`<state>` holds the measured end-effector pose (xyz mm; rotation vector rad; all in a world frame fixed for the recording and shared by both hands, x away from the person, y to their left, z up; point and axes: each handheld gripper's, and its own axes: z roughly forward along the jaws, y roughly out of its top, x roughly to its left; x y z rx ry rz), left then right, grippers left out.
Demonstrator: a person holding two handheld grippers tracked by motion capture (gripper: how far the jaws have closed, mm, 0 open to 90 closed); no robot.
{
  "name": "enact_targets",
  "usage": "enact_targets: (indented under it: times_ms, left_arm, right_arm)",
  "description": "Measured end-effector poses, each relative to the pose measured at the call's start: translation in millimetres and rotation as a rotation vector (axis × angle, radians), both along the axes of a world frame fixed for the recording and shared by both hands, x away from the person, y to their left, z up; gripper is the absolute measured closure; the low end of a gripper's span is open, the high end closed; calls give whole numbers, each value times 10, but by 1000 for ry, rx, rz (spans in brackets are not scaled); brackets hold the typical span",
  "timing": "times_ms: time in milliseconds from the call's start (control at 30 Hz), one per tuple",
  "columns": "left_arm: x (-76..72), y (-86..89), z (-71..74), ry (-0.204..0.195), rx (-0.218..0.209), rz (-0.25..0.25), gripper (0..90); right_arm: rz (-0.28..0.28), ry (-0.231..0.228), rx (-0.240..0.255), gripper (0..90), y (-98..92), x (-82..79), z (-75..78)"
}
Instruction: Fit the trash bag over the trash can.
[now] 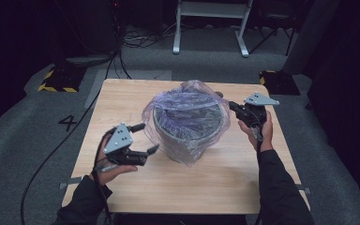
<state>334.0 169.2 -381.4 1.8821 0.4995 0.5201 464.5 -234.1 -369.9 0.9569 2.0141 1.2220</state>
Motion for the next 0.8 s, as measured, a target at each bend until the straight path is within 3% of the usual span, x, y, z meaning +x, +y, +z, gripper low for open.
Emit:
enact_targets:
  times_ms: [67, 200, 367, 567, 700, 800]
  left_arm:
    - [15, -113, -89, 38, 16, -5, 178]
    - [112, -193, -207, 62, 13, 14, 216]
    - [250, -196, -239, 28, 26, 89, 581]
    - [331, -149, -257, 29, 51, 84, 838]
    - [334, -154, -236, 21, 63, 78, 895]
    - [344, -162, -226, 20, 84, 71, 898]
  right_arm:
    - [6, -4, -1, 900, 19, -6, 7]
    - [17, -9, -2, 873, 53, -20, 27]
    - [12, -8, 0, 764, 55, -47, 62]
    - [12, -28, 25, 556, -10, -101, 169]
    - [47, -49, 79, 436, -38, -145, 240]
    - [88, -67, 85, 382, -17, -180, 291]
